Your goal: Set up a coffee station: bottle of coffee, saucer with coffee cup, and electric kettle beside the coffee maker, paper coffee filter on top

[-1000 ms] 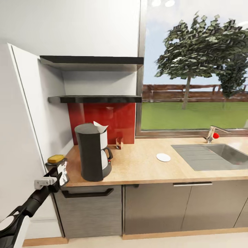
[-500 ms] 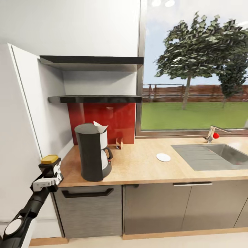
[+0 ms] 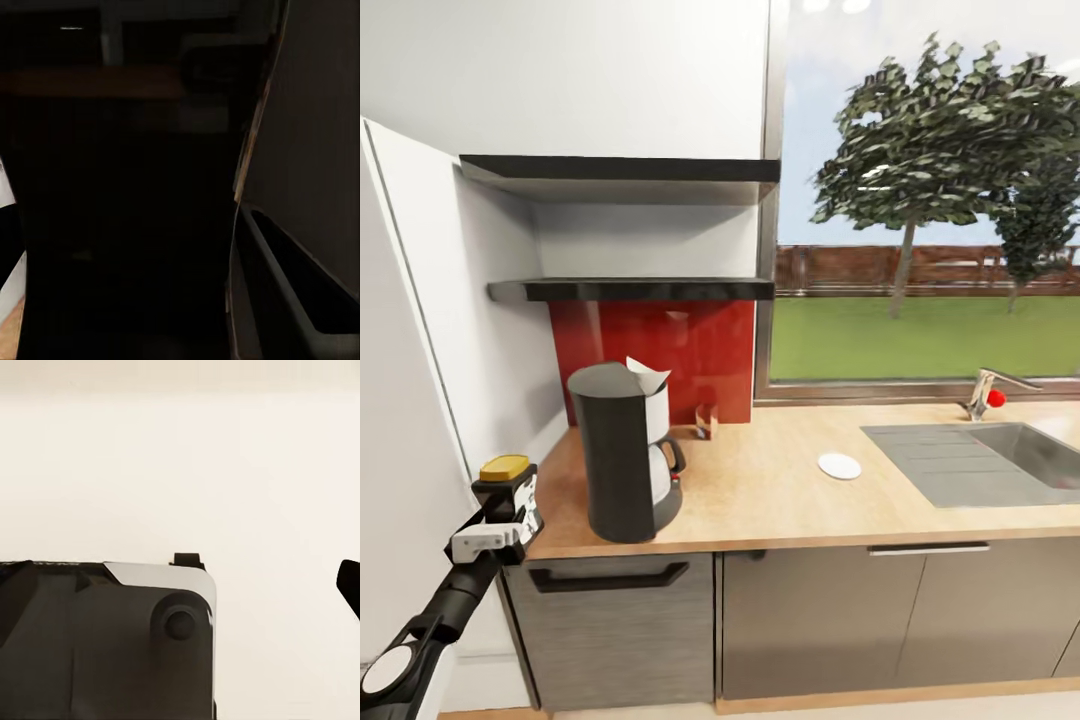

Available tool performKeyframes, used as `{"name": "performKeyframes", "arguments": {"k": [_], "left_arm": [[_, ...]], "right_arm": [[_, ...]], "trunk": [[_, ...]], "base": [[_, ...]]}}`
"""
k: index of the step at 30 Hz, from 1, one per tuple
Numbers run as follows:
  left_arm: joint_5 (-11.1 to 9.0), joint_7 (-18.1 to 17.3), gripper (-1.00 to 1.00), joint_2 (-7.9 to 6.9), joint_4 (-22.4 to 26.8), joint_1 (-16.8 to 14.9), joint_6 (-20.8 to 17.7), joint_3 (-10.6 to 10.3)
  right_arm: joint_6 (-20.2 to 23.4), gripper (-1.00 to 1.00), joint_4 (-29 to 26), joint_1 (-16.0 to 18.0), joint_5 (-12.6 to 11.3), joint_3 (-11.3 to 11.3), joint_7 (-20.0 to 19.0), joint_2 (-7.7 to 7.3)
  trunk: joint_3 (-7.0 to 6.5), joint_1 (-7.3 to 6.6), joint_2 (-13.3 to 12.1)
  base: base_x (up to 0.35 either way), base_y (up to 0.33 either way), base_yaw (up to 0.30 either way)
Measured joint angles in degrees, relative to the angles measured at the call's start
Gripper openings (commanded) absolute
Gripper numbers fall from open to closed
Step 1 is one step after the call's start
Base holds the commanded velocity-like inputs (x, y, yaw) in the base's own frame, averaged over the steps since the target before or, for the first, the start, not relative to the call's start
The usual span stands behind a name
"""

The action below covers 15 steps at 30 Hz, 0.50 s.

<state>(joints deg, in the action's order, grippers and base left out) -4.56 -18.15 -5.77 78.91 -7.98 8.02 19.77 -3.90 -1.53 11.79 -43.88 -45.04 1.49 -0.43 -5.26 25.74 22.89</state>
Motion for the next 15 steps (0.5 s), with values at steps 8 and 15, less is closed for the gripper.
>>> {"name": "performKeyframes", "arguments": {"k": [8, 15], "left_arm": [[0.14, 0.25, -1.0, 0.05, -0.52, 0.01, 0.04, -0.86], [0.17, 0.44, -1.0, 0.05, -0.73, 0.01, 0.08, -1.04]], "right_arm": [[0.0, 1.0, 0.1, -0.84, 0.08, 0.0, -0.19, -0.06], [0.01, 1.0, 0.1, -1.42, 0.08, 0.0, -0.21, -0.07]], "trunk": [[0.0, 0.0, 0.0], [0.0, 0.0, 0.0]], "base": [[0.33, 0.0, 0.0], [0.333, 0.0, 0.0]]}}
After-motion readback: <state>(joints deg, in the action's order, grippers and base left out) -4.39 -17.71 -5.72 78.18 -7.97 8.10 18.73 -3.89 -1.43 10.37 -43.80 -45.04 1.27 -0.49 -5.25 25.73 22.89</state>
